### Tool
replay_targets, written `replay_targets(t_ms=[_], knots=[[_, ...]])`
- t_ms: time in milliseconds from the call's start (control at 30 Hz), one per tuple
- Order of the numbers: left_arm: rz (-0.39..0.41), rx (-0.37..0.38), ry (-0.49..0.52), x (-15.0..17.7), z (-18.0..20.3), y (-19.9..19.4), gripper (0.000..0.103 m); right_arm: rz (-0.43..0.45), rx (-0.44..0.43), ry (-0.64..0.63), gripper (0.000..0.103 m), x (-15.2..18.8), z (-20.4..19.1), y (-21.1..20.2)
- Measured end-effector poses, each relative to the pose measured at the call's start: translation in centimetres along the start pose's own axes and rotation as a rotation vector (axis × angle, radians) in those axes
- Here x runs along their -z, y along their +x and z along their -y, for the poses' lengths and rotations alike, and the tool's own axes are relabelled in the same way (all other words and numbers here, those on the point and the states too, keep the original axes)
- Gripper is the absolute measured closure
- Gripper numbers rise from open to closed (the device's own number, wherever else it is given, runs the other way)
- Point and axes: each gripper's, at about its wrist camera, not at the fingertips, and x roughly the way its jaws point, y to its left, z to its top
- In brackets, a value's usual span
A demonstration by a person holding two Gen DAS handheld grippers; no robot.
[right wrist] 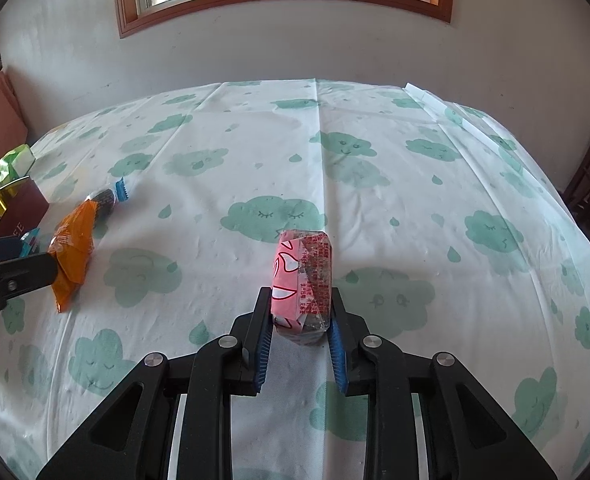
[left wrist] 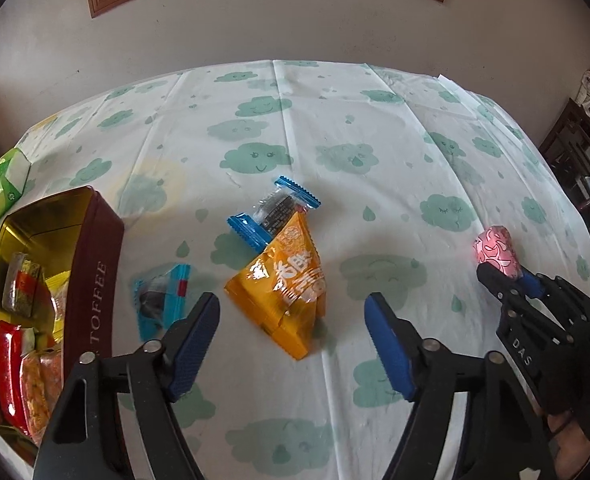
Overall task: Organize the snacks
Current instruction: 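Grasp the orange triangular snack bag with the left gripper, then lift the orange bag with the left gripper and carry it over the tin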
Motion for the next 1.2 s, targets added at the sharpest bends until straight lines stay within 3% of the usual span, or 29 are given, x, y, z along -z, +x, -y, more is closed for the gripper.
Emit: replay_targets(t_ms=[233, 333, 433, 667, 1200], knots=[[-0.04, -0.012, -0.017, -0.7, -0.1, 2.3, 0.037, 0.001, -0.009, 0.006, 0.075, 0.0, 0.3, 0.0], [-0.045, -0.017, -0.016, -0.9, -0.1, 3.1, 0.043, 0.001, -0.01, 0.007, 0.075, 0.0, 0.3, 0.0], [-0.048, -0.037, -0.017, -0.8, -0.3, 3.5, 0.059, 0.001, -0.009, 0.007, 0.075, 0.0, 0.3, 0.0], [-0.035, -0.036, 0.019, 0.0, 0.1, 2.6, 0.068, 0.001, -0.007, 0.005, 0.075, 0.1, 0.2, 0.0], [-0.02, 0.02, 0.044, 2.3, 0.5, -1.4, 0.071, 0.001, 0.0, -0.002, 0.075, 0.1, 0.2, 0.1]])
